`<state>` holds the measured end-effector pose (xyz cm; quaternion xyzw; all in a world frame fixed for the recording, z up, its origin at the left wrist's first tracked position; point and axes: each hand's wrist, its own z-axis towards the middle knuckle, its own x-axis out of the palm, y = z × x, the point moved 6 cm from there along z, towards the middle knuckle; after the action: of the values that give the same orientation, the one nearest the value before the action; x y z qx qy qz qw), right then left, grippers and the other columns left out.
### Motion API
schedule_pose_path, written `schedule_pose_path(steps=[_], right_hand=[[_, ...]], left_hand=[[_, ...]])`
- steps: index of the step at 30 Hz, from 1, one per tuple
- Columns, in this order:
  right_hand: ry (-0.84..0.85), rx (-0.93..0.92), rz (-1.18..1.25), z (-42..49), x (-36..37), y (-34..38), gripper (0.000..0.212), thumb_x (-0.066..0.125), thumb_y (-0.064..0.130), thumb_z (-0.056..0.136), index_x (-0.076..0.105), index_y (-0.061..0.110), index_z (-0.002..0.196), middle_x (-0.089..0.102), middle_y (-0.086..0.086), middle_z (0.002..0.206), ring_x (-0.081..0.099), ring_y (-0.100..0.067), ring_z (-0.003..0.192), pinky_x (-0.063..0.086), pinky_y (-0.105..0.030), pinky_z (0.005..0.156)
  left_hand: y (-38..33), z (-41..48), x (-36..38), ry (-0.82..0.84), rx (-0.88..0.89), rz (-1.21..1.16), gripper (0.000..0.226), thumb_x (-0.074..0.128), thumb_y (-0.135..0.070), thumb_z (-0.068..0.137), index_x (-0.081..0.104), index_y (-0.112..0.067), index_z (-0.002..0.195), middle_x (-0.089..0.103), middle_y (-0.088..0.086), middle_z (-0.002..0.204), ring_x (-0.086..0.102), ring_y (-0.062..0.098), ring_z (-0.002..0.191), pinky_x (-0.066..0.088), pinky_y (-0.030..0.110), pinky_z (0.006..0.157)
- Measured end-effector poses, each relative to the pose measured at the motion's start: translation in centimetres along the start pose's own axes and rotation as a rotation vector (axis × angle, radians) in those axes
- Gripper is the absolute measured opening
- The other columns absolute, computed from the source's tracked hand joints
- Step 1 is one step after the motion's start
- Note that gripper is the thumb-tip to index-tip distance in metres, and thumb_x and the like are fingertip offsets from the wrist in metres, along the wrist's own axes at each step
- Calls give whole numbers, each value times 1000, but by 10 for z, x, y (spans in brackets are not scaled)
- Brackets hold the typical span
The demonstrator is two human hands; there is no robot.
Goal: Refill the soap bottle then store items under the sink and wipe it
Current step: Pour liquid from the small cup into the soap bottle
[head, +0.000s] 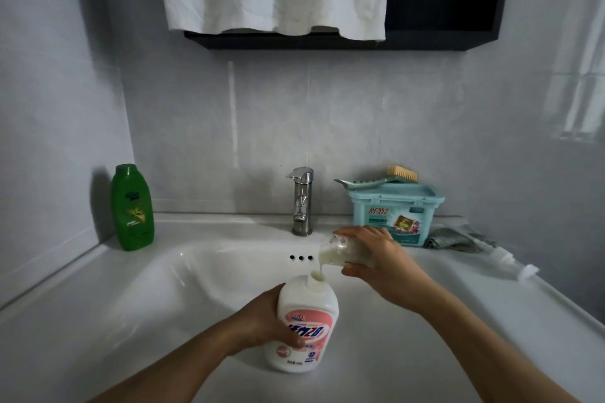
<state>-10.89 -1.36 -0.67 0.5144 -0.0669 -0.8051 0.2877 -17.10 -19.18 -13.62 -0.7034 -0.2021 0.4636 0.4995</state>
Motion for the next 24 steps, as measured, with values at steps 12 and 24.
schedule_pose_path(steps=[12, 24], right_hand=[[-1, -11, -25, 0, 3, -2, 55, 70, 24, 81, 45, 31, 129, 41, 19, 116, 33, -4, 105, 27, -12, 86], [3, -10, -33, 0, 4, -3, 55, 70, 24, 81, 45, 31, 129, 45, 14, 123, 35, -6, 109, 28, -13, 88]], left_hand=[[-1, -1, -1, -4, -2, -1, 75, 86, -5, 55, 57, -24, 121, 73, -5, 106, 68, 11, 101, 55, 34, 91], [-1, -1, 0, 4, -1, -7, 75, 87, -6, 55, 57, -24, 121, 73, -4, 106, 68, 11, 100, 55, 32, 89]])
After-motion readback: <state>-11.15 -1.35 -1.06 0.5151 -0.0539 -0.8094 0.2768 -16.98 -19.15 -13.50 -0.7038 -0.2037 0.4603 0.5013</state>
